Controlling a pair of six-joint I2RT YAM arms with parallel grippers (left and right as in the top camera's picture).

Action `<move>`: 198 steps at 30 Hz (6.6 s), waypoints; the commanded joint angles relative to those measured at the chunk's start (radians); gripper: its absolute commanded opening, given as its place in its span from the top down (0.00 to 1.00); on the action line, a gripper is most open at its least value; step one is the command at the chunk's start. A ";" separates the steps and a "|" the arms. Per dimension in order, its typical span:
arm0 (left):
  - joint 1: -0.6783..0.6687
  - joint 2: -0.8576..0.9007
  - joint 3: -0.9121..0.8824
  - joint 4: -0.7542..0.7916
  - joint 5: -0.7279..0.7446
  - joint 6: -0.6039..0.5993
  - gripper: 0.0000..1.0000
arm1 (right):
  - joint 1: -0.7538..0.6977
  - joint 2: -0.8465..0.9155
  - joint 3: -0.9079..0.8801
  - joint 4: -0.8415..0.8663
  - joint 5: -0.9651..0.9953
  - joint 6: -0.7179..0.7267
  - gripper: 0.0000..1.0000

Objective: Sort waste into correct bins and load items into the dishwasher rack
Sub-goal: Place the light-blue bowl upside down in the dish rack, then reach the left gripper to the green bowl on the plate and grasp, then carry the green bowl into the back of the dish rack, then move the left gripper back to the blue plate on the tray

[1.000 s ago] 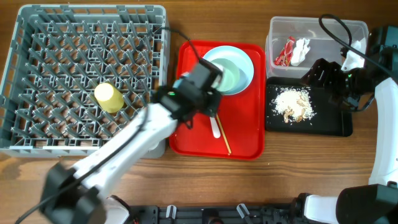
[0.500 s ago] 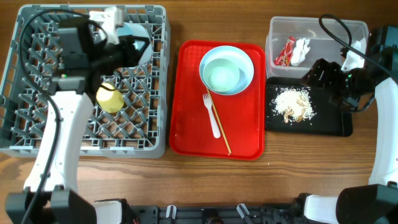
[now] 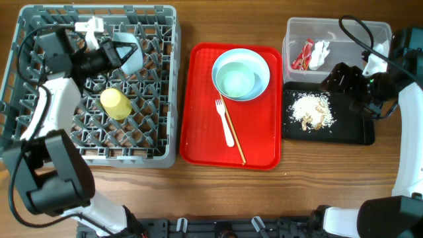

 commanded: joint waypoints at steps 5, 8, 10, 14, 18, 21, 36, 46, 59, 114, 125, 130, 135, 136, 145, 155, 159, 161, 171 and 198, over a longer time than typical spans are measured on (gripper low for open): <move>0.076 0.048 0.011 -0.017 0.031 -0.017 0.96 | 0.000 -0.016 0.016 -0.002 -0.001 0.005 0.00; 0.115 0.048 0.011 -0.074 0.031 -0.016 0.91 | 0.000 -0.016 0.016 -0.002 -0.001 0.005 0.00; 0.150 0.048 0.011 -0.137 0.031 -0.016 0.81 | 0.000 -0.016 0.016 -0.002 -0.001 0.005 0.00; 0.203 0.048 0.011 -0.277 -0.001 -0.016 0.57 | 0.000 -0.016 0.016 -0.001 -0.001 0.005 0.00; 0.242 0.047 0.011 -0.321 0.000 -0.016 0.45 | 0.000 -0.016 0.016 -0.002 -0.001 0.004 0.00; 0.272 0.039 0.011 -0.340 0.000 -0.016 0.31 | 0.000 -0.016 0.016 -0.004 -0.001 0.004 0.01; 0.132 -0.307 0.011 -0.383 -0.248 -0.017 0.00 | 0.000 -0.016 0.016 -0.006 -0.001 -0.003 0.00; -0.480 -0.310 0.011 -0.204 -0.543 -0.016 0.00 | 0.000 -0.016 0.016 -0.016 0.000 -0.003 0.00; -0.763 -0.002 0.448 -0.383 -0.910 -0.042 0.00 | 0.000 -0.016 0.016 -0.041 0.004 -0.005 0.00; -0.967 0.212 0.435 -0.484 -1.048 0.014 0.96 | 0.000 -0.016 0.016 -0.053 0.003 -0.023 0.00; -0.692 0.018 0.435 -0.476 -0.743 0.014 0.96 | 0.000 -0.016 0.016 -0.052 0.003 -0.022 0.00; -0.471 0.016 0.435 -0.438 -0.401 0.014 0.96 | 0.000 -0.016 0.016 -0.052 0.003 -0.022 0.00; -0.283 0.031 0.435 -0.397 -0.215 0.003 0.96 | 0.000 -0.016 0.016 -0.052 0.003 -0.023 0.00; -0.255 0.042 0.435 -0.389 -0.172 0.003 0.96 | 0.000 -0.016 0.016 -0.052 0.003 -0.023 0.00; -0.087 0.200 0.435 -0.326 0.126 -0.042 0.96 | 0.000 -0.016 0.016 -0.053 0.003 -0.021 0.00; -0.069 0.348 0.435 -0.145 0.271 -0.204 0.96 | 0.000 -0.016 0.016 -0.054 0.003 -0.021 0.00; -0.063 0.367 0.435 -0.145 0.266 -0.203 0.96 | 0.000 -0.016 0.016 -0.054 0.003 -0.019 0.00; -0.046 0.375 0.435 -0.148 0.251 -0.204 0.96 | 0.000 -0.016 0.016 -0.055 0.003 -0.020 0.00; 0.055 0.375 0.435 -0.219 0.133 -0.203 0.66 | 0.000 -0.016 0.016 -0.058 0.003 -0.018 0.00; -0.100 -0.027 0.435 -0.547 -0.453 -0.022 0.00 | 0.000 -0.016 0.016 -0.057 0.003 -0.021 0.00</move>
